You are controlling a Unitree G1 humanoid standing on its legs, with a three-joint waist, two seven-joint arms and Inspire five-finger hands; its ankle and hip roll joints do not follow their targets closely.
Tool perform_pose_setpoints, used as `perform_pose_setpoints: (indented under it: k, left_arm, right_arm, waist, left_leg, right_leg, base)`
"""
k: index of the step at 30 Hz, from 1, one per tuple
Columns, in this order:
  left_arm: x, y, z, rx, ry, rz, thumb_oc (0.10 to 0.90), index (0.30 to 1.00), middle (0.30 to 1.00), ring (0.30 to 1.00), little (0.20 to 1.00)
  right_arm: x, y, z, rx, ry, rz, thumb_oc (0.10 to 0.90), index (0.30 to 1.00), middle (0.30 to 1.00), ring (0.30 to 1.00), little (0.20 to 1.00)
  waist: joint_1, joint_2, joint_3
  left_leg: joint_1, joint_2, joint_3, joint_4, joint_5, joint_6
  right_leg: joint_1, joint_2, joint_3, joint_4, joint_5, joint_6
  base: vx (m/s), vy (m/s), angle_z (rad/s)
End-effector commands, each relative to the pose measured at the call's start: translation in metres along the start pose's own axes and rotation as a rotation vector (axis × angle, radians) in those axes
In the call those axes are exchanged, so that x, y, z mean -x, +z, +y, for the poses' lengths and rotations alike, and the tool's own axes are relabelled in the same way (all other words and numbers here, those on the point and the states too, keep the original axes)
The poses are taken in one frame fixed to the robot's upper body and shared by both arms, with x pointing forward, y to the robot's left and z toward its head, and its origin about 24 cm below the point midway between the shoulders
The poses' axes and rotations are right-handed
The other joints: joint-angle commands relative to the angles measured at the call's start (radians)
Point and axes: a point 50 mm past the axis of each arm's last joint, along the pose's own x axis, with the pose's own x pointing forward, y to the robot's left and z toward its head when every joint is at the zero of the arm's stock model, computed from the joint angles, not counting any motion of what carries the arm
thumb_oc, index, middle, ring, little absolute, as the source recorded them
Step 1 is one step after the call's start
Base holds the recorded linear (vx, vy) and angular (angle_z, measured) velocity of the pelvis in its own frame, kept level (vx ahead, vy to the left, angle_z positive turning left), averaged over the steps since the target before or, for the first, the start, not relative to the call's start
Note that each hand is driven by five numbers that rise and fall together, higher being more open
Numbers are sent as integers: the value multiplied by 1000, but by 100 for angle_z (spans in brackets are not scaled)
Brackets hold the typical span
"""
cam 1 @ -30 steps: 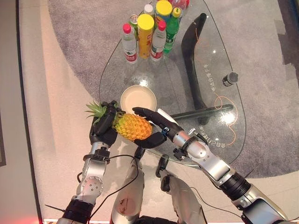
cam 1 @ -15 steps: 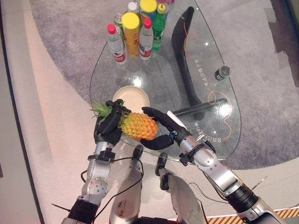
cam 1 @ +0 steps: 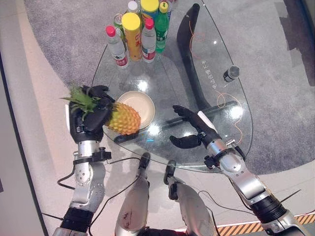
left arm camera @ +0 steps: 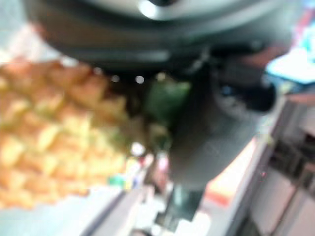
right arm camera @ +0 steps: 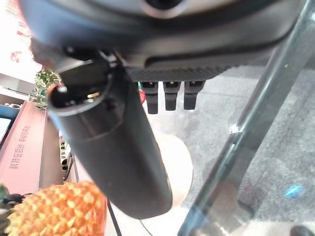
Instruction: Pick up the fruit to the plate
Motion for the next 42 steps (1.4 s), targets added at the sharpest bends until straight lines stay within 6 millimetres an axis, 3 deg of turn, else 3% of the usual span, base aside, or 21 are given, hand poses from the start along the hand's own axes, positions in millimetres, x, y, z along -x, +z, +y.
perform_pose_setpoints:
  k: [1, 8, 18, 25, 31, 42]
  left_arm:
    - [-17, 62, -33, 6, -155, -412, 100, 300, 300, 300, 200]
    - [-22, 65, -34, -51, -103, -462, 100, 300, 300, 300, 200]
    - [-36, 51, -42, -155, 10, -498, 100, 300, 300, 300, 200]
    - [-51, 45, -49, -171, 70, -549, 100, 300, 300, 300, 200]
    - [-68, 44, -49, -227, 142, -597, 100, 300, 300, 300, 200]
    - [-81, 44, -49, -239, 238, -677, 100, 300, 300, 300, 200]
  right_arm:
    - [-1, 41, -4, 0, -13, -205, 800, 900, 900, 900, 900]
    - [-3, 42, -4, 0, 6, -202, 800, 900, 900, 900, 900]
    - [-17, 48, 12, -37, 105, -193, 800, 900, 900, 900, 900]
    - [-24, 49, 27, -58, 187, -186, 800, 900, 900, 900, 900]
    - [-30, 53, 30, -48, 240, -184, 800, 900, 900, 900, 900]
    - [-31, 52, 36, -22, 353, -154, 800, 900, 900, 900, 900]
  waist:
    - [-23, -20, -24]
    - [-35, -18, -24]
    - [-57, -35, -24]
    - [-85, -46, -24]
    - [-111, -51, -24]
    - [-146, -52, -24]
  left_leg:
    - [-45, -61, -20, 114, -108, 52]
    - [-69, -58, -12, 125, -106, 46]
    - [-137, -53, -3, 150, -100, 38]
    - [-206, -50, 9, 174, -96, 33]
    - [-267, -48, 23, 201, -97, 29]
    - [-349, -40, 46, 239, -106, 24]
  right_leg:
    - [17, 0, -21, -9, 56, 36]
    - [-8, -1, -18, 6, 53, 35]
    - [-77, 4, -15, 34, 55, 36]
    - [-155, 9, -6, 59, 62, 36]
    - [-221, 11, 7, 79, 66, 39]
    - [-320, 18, 31, 119, 65, 41]
  base:
    - [0, 0, 0]
    - [-7, 20, -3]
    - [-5, 6, -3]
    - [-27, 35, -4]
    - [-37, 62, -9]
    - [-23, 86, -8]
